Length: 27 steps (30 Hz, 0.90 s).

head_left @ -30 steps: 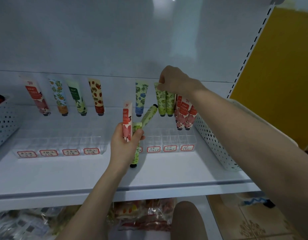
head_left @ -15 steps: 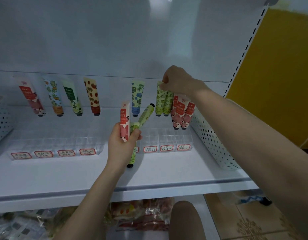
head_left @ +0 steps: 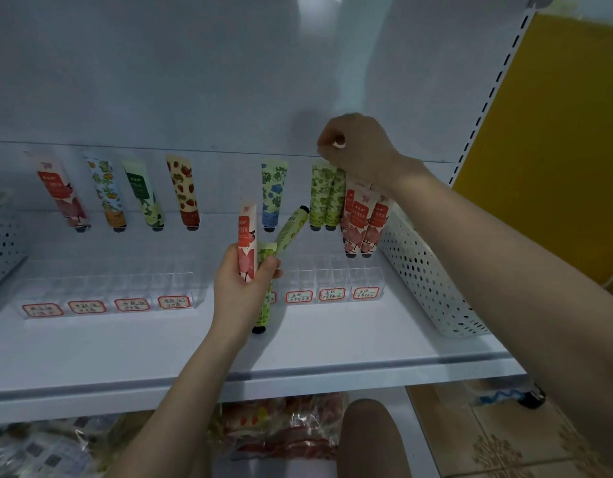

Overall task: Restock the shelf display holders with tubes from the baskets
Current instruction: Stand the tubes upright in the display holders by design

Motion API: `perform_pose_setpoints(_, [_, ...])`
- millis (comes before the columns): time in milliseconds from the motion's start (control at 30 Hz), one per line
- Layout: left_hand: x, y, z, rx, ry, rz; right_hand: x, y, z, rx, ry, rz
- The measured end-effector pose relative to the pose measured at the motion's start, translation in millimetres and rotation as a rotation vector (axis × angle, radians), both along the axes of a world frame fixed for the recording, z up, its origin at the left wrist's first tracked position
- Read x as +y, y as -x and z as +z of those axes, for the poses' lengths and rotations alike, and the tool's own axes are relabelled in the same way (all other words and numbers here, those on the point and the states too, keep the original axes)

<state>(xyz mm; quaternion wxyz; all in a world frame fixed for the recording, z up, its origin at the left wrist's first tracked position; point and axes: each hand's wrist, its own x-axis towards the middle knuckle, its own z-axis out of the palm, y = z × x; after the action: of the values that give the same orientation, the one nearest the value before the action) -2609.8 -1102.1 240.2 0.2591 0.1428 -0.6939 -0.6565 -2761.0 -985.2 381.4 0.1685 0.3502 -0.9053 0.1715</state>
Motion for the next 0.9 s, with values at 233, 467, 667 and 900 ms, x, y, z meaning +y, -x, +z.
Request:
perform_pose_setpoints(233, [0, 0, 0, -0.003, 0.010, 0.006, -15, -34, -49, -0.041, -0.482, 0.221])
perform_pose_setpoints(467, [-1, 1, -1, -0.001, -0.008, 0.009, -17, -32, -84, 0.131, -0.472, 0.260])
perform_pose_setpoints(667, [0, -3, 0, 0.015, -0.035, 0.014, -13, -31, -73, 0.015, -0.246, 0.228])
perform_pose_setpoints(900, [2, -4, 3, 0.009, -0.036, 0.002, -9, -31, -42, -0.235, 0.291, 0.009])
